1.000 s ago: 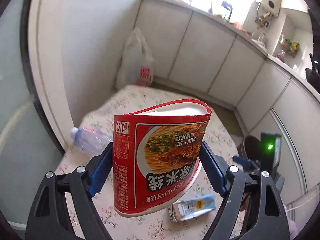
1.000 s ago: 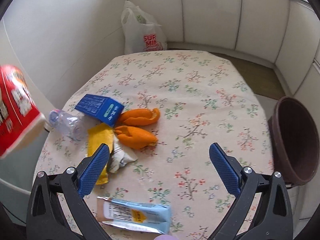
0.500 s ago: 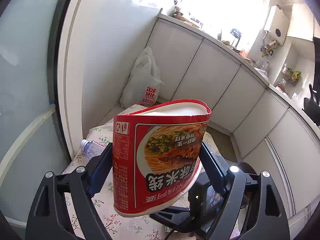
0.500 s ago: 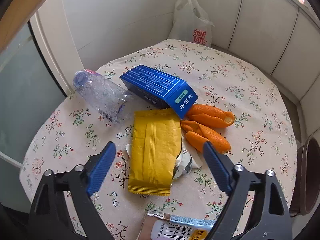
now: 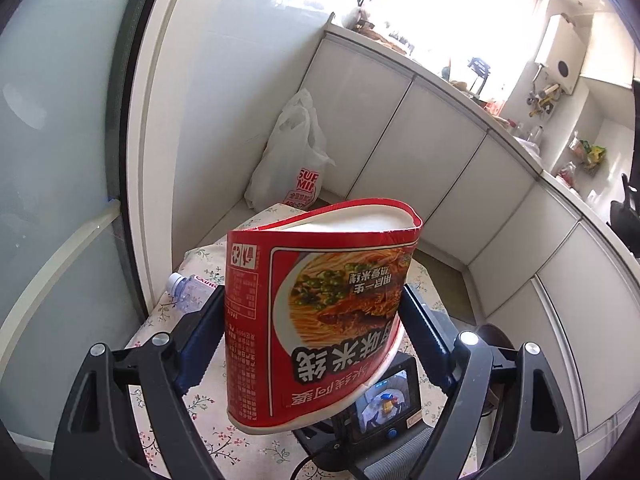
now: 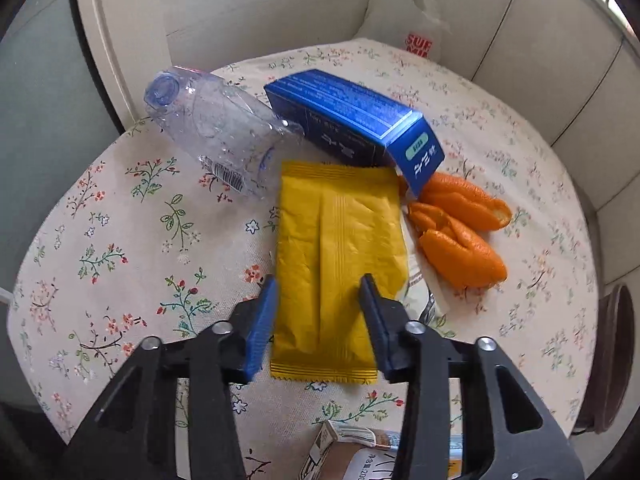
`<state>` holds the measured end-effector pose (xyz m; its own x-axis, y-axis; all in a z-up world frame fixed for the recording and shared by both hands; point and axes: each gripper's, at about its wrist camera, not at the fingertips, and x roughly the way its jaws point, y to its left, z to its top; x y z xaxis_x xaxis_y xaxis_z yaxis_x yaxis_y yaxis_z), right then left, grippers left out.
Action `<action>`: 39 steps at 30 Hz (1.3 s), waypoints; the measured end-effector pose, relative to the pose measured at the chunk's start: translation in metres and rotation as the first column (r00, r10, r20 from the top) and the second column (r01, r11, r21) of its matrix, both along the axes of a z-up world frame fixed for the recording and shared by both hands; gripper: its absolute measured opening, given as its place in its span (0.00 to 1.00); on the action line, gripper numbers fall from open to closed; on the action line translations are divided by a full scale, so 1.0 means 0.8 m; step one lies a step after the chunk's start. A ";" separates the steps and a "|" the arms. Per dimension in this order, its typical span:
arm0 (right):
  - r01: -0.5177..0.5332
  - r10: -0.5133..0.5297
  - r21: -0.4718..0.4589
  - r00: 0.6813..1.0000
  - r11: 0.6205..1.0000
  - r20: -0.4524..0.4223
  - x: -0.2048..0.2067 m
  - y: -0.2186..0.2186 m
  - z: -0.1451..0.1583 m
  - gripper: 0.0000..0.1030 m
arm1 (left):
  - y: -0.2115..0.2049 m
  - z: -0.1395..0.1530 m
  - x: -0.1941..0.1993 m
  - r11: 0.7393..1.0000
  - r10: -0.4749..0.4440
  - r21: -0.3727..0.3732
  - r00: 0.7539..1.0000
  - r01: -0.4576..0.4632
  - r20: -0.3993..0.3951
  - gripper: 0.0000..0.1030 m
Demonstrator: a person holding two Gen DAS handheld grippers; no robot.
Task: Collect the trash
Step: 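Close the right tool on the yellow package while the left tool holds the red cup, then lift the yellow package with the right tool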
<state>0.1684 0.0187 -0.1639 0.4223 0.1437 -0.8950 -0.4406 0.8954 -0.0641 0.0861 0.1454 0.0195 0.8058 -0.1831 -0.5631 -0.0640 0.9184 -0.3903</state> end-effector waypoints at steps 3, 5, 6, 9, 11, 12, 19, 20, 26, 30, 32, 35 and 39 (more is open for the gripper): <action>0.044 -0.032 0.147 0.996 0.988 -0.084 0.012 -0.021 0.003 0.00 | 0.002 0.000 0.001 1.000 0.004 -0.004 1.000 -0.004 0.002 0.79; 0.074 -0.054 0.207 0.993 0.976 -0.101 0.016 -0.035 0.009 0.00 | 0.002 0.000 0.001 1.000 0.006 -0.012 1.000 -0.006 0.004 0.79; 0.085 -0.061 0.231 0.992 0.969 -0.108 0.017 -0.041 0.012 0.00 | 0.003 -0.001 0.000 1.000 0.007 -0.015 1.000 -0.007 0.005 0.79; 0.106 -0.074 0.289 0.990 0.951 -0.120 0.016 -0.058 0.024 0.00 | 0.002 -0.002 -0.001 1.000 0.005 -0.018 1.000 -0.005 0.008 0.79; 0.112 -0.082 0.302 0.990 0.947 -0.112 0.013 -0.064 0.032 0.00 | 0.000 -0.003 -0.002 1.000 0.002 -0.022 1.000 -0.002 0.008 0.79; 0.113 -0.085 0.305 0.991 0.946 -0.103 0.011 -0.065 0.036 0.00 | -0.001 -0.003 -0.002 1.000 0.001 -0.024 1.000 0.000 0.008 0.79; 0.136 -0.098 0.337 0.987 0.932 -0.127 0.009 -0.087 0.052 0.01 | 0.001 -0.006 -0.001 0.999 -0.004 -0.035 1.000 0.004 0.005 0.79; 0.156 -0.106 0.352 0.982 0.923 -0.156 0.011 -0.092 0.048 0.03 | 0.001 -0.007 -0.001 0.999 -0.005 -0.038 1.000 0.005 0.003 0.79; 0.309 -0.131 0.472 0.919 0.826 -0.371 0.023 -0.123 0.006 0.34 | 0.008 -0.008 0.003 0.999 -0.007 -0.048 1.000 0.006 -0.011 0.80; 0.381 -0.111 0.531 0.875 0.756 -0.471 0.025 -0.135 -0.010 0.39 | 0.010 -0.007 0.008 0.999 -0.012 -0.048 1.000 0.011 -0.019 0.80; 0.395 -0.102 0.539 0.864 0.744 -0.493 0.024 -0.137 -0.014 0.39 | 0.009 -0.007 0.010 0.999 -0.015 -0.047 1.000 0.014 -0.022 0.80; 0.405 -0.140 0.497 0.862 0.767 -0.487 0.025 -0.136 -0.019 0.39 | 0.009 -0.007 0.012 0.999 -0.014 -0.049 1.000 0.013 -0.024 0.80; 0.419 -0.127 0.512 0.850 0.750 -0.510 0.027 -0.138 -0.028 0.39 | 0.010 -0.009 0.014 0.999 -0.012 -0.047 0.999 0.010 -0.030 0.80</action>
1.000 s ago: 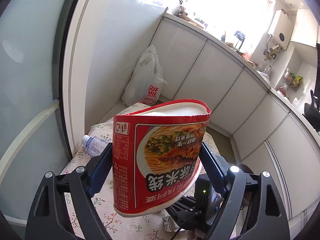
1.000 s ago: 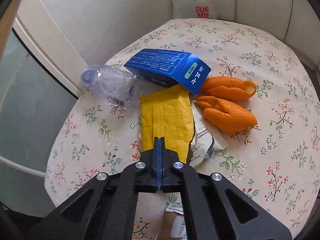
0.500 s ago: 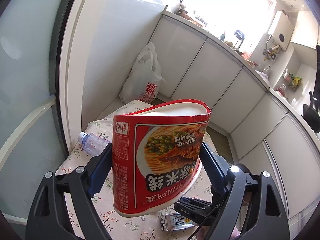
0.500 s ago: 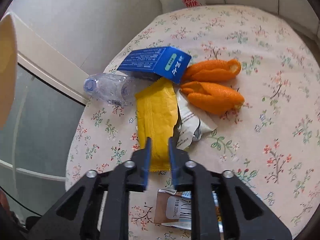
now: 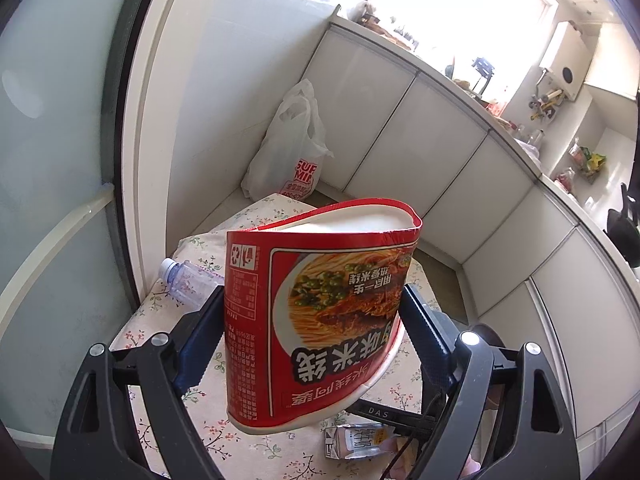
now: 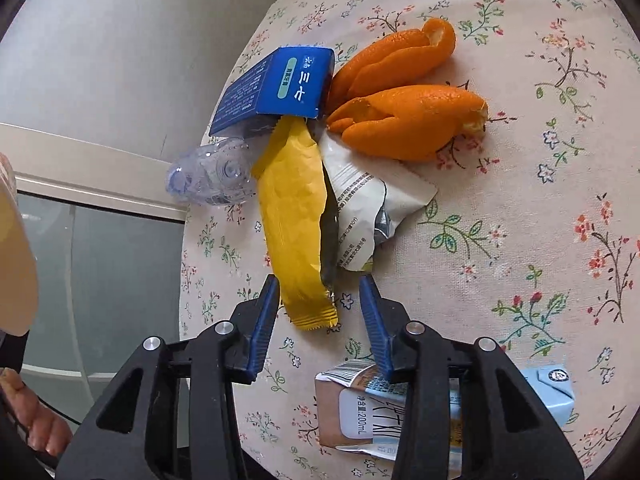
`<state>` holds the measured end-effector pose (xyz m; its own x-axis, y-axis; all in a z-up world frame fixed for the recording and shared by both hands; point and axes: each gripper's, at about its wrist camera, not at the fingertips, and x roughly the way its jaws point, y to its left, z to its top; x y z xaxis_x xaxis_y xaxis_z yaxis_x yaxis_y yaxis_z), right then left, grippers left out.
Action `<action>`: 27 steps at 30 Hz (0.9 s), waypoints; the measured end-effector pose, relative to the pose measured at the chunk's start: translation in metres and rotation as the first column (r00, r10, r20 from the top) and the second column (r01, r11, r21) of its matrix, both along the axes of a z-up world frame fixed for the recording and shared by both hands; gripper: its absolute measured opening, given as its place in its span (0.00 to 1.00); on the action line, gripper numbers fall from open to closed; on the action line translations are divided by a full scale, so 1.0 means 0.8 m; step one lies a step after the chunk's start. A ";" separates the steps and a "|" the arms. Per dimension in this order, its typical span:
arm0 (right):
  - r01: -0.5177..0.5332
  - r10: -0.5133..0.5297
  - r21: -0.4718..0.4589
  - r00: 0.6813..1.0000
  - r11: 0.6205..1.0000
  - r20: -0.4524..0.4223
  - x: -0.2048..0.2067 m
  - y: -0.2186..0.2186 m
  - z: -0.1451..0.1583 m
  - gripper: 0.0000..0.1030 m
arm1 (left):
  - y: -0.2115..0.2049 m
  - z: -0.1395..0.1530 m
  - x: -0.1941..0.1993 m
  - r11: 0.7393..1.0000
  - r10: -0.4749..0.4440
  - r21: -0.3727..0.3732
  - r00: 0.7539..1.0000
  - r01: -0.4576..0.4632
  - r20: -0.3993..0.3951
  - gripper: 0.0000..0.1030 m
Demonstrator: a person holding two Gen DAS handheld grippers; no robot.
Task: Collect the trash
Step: 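Lift the yellow package with the right tool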
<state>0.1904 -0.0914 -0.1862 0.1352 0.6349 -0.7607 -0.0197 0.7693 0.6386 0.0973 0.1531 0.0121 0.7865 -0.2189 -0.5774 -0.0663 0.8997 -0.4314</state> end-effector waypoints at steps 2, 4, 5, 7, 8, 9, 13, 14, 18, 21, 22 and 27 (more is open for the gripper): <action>-0.008 0.009 0.019 1.000 1.000 -0.009 0.000 0.004 -0.003 0.39 | 0.000 -0.002 0.002 1.000 0.001 -0.003 1.000 -0.001 -0.006 0.80; -0.009 0.009 0.031 1.000 0.999 -0.024 0.001 0.009 -0.008 0.38 | -0.002 -0.004 0.004 1.000 0.000 -0.003 1.000 0.000 -0.012 0.80; -0.003 0.004 0.030 1.000 1.000 -0.030 0.002 0.012 -0.011 0.35 | -0.003 -0.005 0.005 1.000 -0.001 -0.001 1.000 0.001 -0.013 0.80; 0.017 -0.016 0.026 0.999 1.000 -0.043 0.005 0.013 -0.019 0.18 | -0.005 -0.005 0.007 1.000 -0.002 0.005 1.000 0.002 -0.016 0.80; 0.025 -0.023 0.028 0.999 0.999 -0.044 0.005 0.013 -0.022 0.13 | -0.006 -0.005 0.008 1.000 -0.002 0.007 1.000 0.002 -0.017 0.80; 0.027 -0.026 0.026 0.999 0.999 -0.040 0.006 0.013 -0.022 0.08 | -0.006 -0.006 0.007 1.000 0.000 0.007 1.000 0.001 -0.018 0.80; -0.003 0.003 -0.009 1.000 1.000 0.019 0.000 0.024 -0.005 0.02 | -0.004 -0.007 0.009 1.000 0.008 0.005 1.000 -0.008 -0.016 0.80; -0.009 0.009 -0.013 0.999 1.000 0.035 -0.002 0.026 0.001 0.01 | -0.004 -0.006 0.009 1.000 0.010 0.002 1.000 -0.010 -0.015 0.80; -0.023 0.026 -0.034 0.996 0.999 0.085 -0.010 0.031 0.021 0.01 | -0.009 -0.008 0.004 1.000 0.009 0.005 1.000 -0.009 -0.008 0.80; -0.024 0.028 -0.034 0.993 0.999 0.117 -0.015 0.028 0.038 0.01 | -0.012 -0.008 0.002 1.000 0.007 0.007 1.000 -0.007 -0.006 0.80; -0.023 0.028 -0.033 0.991 0.999 0.127 -0.016 0.026 0.043 0.01 | -0.011 -0.008 0.002 1.000 0.009 0.007 1.000 -0.009 -0.006 0.80; -0.011 0.018 -0.038 0.982 0.999 0.189 -0.024 0.009 0.075 0.01 | -0.010 -0.010 0.004 1.000 0.010 -0.002 1.000 -0.010 -0.007 0.80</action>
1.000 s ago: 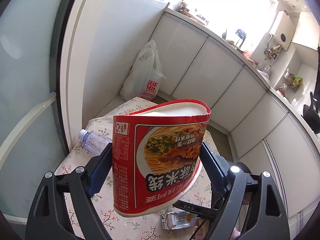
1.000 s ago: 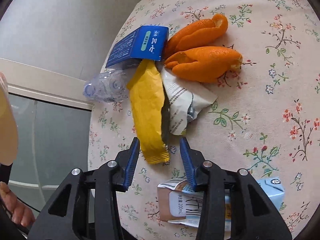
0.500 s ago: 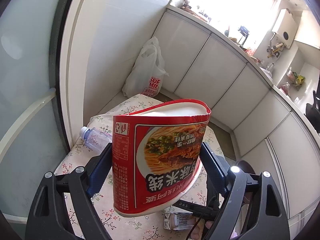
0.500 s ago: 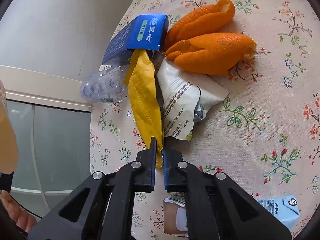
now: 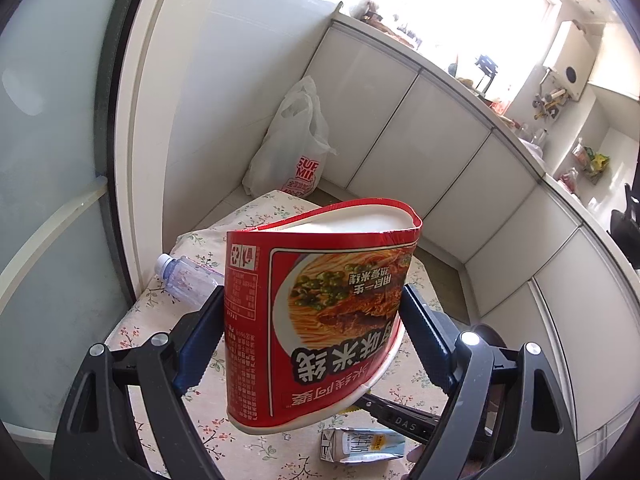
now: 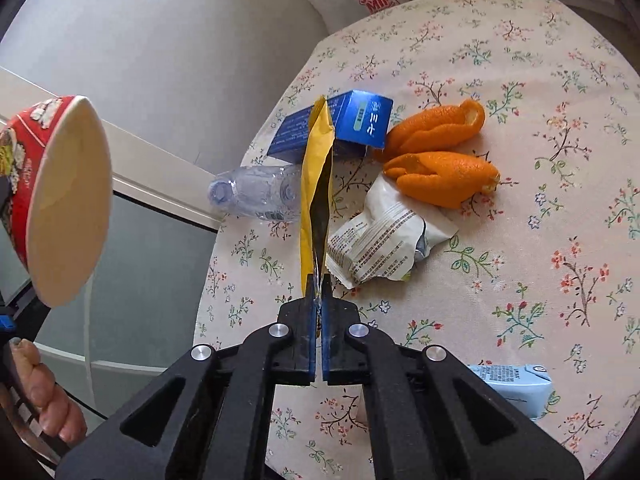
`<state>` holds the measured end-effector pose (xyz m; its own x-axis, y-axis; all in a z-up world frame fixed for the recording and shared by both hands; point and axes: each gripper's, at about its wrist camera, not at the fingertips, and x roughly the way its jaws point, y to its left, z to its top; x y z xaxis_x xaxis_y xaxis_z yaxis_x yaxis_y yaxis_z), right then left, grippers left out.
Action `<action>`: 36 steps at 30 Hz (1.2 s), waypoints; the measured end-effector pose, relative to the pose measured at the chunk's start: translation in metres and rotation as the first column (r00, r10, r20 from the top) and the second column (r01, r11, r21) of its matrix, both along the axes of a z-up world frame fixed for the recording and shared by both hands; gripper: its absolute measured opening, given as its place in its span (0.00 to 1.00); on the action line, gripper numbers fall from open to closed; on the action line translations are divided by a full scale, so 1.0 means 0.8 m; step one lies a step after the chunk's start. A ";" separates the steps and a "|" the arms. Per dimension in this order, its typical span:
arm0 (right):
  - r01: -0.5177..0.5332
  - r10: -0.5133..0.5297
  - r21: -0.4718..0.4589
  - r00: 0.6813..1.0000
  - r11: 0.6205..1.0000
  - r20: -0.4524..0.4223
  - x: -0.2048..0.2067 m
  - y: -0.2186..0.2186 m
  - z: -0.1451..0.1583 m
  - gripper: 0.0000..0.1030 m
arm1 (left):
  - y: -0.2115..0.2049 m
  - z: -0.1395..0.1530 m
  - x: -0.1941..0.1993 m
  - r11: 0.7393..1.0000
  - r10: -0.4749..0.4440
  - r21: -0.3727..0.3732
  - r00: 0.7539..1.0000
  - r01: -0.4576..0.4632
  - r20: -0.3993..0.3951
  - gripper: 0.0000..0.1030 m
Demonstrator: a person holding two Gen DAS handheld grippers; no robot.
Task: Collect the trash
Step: 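Lift the yellow package with the right tool, then carry the yellow package over the brown bin and open the right tool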
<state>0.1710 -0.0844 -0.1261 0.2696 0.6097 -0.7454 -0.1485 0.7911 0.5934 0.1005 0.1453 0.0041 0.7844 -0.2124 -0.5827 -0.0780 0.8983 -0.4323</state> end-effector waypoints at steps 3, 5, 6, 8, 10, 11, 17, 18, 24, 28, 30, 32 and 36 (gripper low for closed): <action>0.017 -0.017 -0.007 0.998 1.000 0.053 -0.004 -0.014 0.024 0.01 | -0.002 0.000 0.001 1.000 -0.004 -0.003 1.000 0.004 0.002 0.80; 0.031 -0.030 -0.009 0.996 0.999 0.086 -0.007 -0.025 0.040 0.01 | -0.005 0.000 0.002 1.000 -0.009 -0.003 1.000 0.009 0.004 0.80; 0.042 -0.042 -0.007 0.994 0.999 0.103 -0.009 -0.032 0.049 0.01 | -0.007 0.000 0.003 1.000 -0.012 -0.004 1.000 0.013 0.004 0.80; 0.056 -0.055 -0.004 0.990 0.998 0.132 -0.011 -0.047 0.064 0.01 | -0.011 0.000 0.004 1.000 -0.017 -0.004 1.000 0.017 0.006 0.80; 0.082 -0.079 -0.013 0.983 0.997 0.168 -0.013 -0.060 0.080 0.01 | -0.017 0.000 0.006 1.000 -0.023 -0.006 1.000 0.023 0.007 0.80; 0.100 -0.093 -0.023 0.977 0.995 0.190 -0.014 -0.068 0.088 0.01 | -0.018 0.000 0.007 1.000 -0.025 -0.007 1.000 0.025 0.007 0.80; 0.244 -0.204 -0.095 0.927 0.965 0.314 -0.026 -0.137 0.129 0.01 | -0.038 -0.003 0.014 0.999 -0.049 -0.011 0.999 0.049 0.006 0.80; 0.283 -0.232 -0.111 0.914 0.953 0.334 -0.027 -0.153 0.135 0.01 | -0.042 -0.003 0.016 0.999 -0.053 -0.010 0.999 0.053 0.006 0.80; 0.491 -0.357 -0.220 0.816 0.843 0.454 -0.034 -0.236 0.157 0.01 | -0.072 -0.006 0.025 0.997 -0.078 -0.014 0.997 0.078 0.010 0.80; 0.602 -0.421 -0.286 0.758 0.745 0.498 -0.029 -0.290 0.154 0.01 | -0.099 -0.009 0.032 0.994 -0.106 -0.003 0.994 0.106 0.009 0.80; 0.646 -0.444 -0.323 0.733 0.691 0.515 -0.025 -0.313 0.149 0.01 | -0.111 -0.012 0.035 0.993 -0.118 0.006 0.993 0.118 0.006 0.80; 0.685 -0.456 -0.367 0.708 0.629 0.539 -0.021 -0.334 0.144 0.01 | -0.123 -0.017 0.039 0.991 -0.133 0.013 0.991 0.133 -0.002 0.80; 0.721 -0.460 -0.455 0.688 0.523 0.561 -0.008 -0.358 0.127 0.03 | -0.149 -0.026 0.046 0.987 -0.157 0.031 0.987 0.158 -0.017 0.80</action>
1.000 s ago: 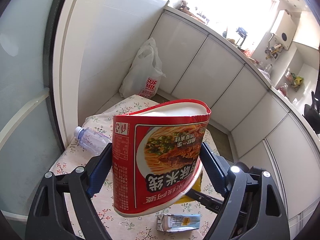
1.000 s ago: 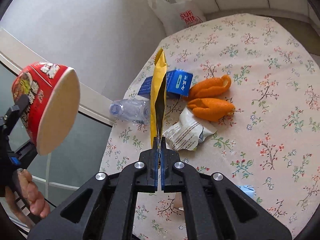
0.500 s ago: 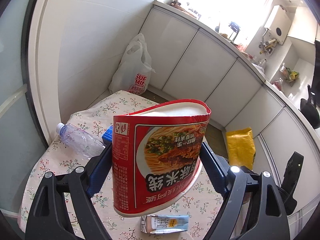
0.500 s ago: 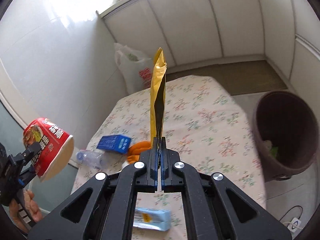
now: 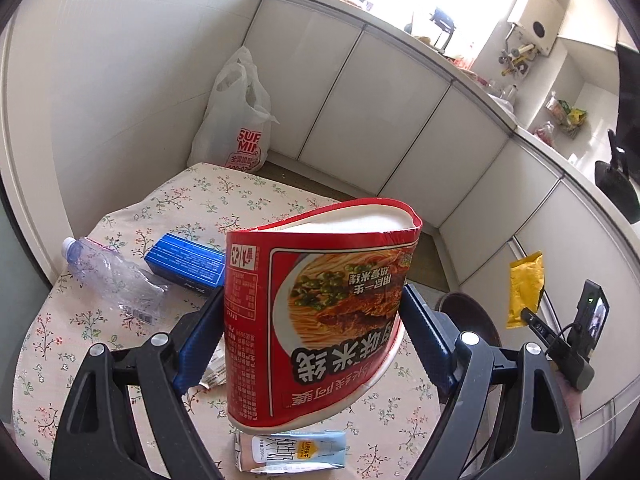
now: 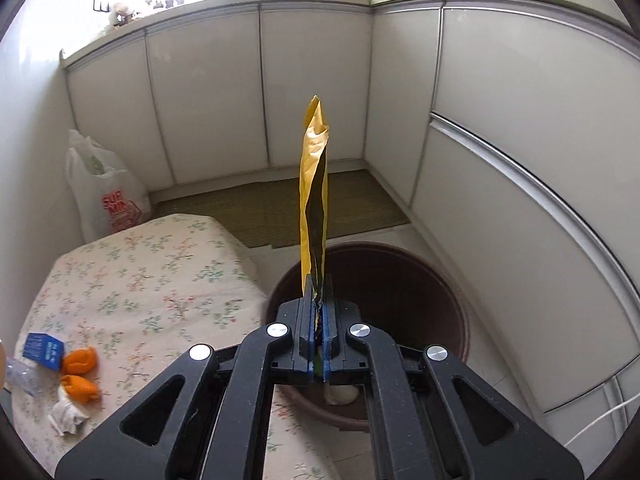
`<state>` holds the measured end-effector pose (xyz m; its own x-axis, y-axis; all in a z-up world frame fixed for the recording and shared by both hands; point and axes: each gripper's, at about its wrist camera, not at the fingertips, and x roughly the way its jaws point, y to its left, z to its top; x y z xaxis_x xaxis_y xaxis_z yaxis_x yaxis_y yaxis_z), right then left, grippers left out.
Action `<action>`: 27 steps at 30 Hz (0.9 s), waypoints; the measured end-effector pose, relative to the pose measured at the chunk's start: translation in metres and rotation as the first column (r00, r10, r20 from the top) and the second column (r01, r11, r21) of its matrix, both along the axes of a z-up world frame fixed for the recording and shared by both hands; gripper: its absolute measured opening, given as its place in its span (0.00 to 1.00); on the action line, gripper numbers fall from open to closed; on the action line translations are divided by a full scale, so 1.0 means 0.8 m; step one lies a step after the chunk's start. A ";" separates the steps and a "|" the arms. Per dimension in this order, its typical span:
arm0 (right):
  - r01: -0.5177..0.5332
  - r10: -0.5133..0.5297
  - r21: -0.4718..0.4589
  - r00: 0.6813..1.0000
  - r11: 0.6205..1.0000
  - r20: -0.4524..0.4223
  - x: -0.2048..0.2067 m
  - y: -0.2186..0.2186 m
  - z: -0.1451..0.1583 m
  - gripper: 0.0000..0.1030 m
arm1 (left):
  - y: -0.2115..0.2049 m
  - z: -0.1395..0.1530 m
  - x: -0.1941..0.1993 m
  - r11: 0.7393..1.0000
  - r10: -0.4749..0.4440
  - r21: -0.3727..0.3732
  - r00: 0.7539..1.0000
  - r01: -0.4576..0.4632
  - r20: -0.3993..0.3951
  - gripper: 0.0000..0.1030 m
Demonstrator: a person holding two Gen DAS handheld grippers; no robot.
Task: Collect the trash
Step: 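Carry the yellow package over the brown bin and open the right tool, then lower the red noodle cup into the brown bin and open the left tool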
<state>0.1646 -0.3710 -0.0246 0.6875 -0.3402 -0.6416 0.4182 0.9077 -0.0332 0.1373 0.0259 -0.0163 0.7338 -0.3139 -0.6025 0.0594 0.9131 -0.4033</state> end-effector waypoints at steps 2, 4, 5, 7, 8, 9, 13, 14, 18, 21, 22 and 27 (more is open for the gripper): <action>0.039 -0.041 -0.047 0.999 0.998 -0.030 0.004 -0.007 -0.009 0.12 | -0.016 -0.002 0.002 1.000 -0.015 0.010 1.000 0.015 0.002 0.80; 0.063 -0.065 -0.067 0.997 0.996 -0.031 0.002 -0.014 -0.011 0.47 | -0.035 -0.003 0.003 0.999 -0.034 0.016 0.999 0.034 0.010 0.80; 0.074 -0.076 -0.071 0.997 0.995 -0.022 -0.001 -0.012 -0.009 0.56 | -0.043 -0.002 0.004 0.999 -0.043 0.016 0.999 0.043 0.017 0.80; 0.089 -0.089 -0.082 0.996 0.993 0.005 -0.008 -0.017 0.000 0.58 | -0.064 0.000 0.006 0.998 -0.063 0.019 0.997 0.063 0.036 0.80; 0.093 -0.092 -0.082 0.996 0.992 0.017 -0.011 -0.020 0.005 0.63 | -0.075 0.003 0.008 0.997 -0.073 0.020 0.996 0.072 0.047 0.80; 0.108 -0.105 -0.087 0.994 0.990 0.036 -0.017 -0.025 0.011 0.73 | -0.086 0.005 0.009 0.997 -0.082 0.018 0.995 0.081 0.056 0.80; 0.186 -0.172 -0.152 0.980 0.971 0.103 -0.046 -0.044 0.031 0.93 | -0.139 0.013 0.016 0.991 -0.131 0.015 0.987 0.131 0.087 0.80; 0.200 -0.183 -0.167 0.976 0.965 0.114 -0.052 -0.050 0.035 0.93 | -0.153 0.015 0.020 0.990 -0.144 0.005 0.986 0.144 0.088 0.80; 0.252 -0.233 -0.185 0.966 0.950 0.115 -0.077 -0.085 0.041 0.93 | -0.224 0.024 0.036 0.976 -0.212 -0.026 0.973 0.215 0.093 0.80; 0.281 -0.271 -0.157 0.959 0.947 0.083 -0.085 -0.116 0.033 0.93 | -0.276 0.029 0.047 0.964 -0.260 -0.023 0.961 0.264 0.091 0.81; 0.289 -0.281 -0.148 0.957 0.946 0.071 -0.087 -0.124 0.031 0.93 | -0.295 0.029 0.051 0.959 -0.279 -0.025 0.957 0.281 0.083 0.81; 0.350 -0.347 -0.066 0.937 0.934 0.049 -0.100 -0.164 0.027 0.93 | -0.374 0.021 0.064 0.938 -0.347 0.010 0.937 0.347 0.042 0.81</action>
<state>0.0843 -0.5023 -0.0030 0.5394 -0.6074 -0.5832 0.7100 0.7004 -0.0727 0.1885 -0.2735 0.0008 0.6044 -0.5523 -0.5741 0.3899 0.8335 -0.3914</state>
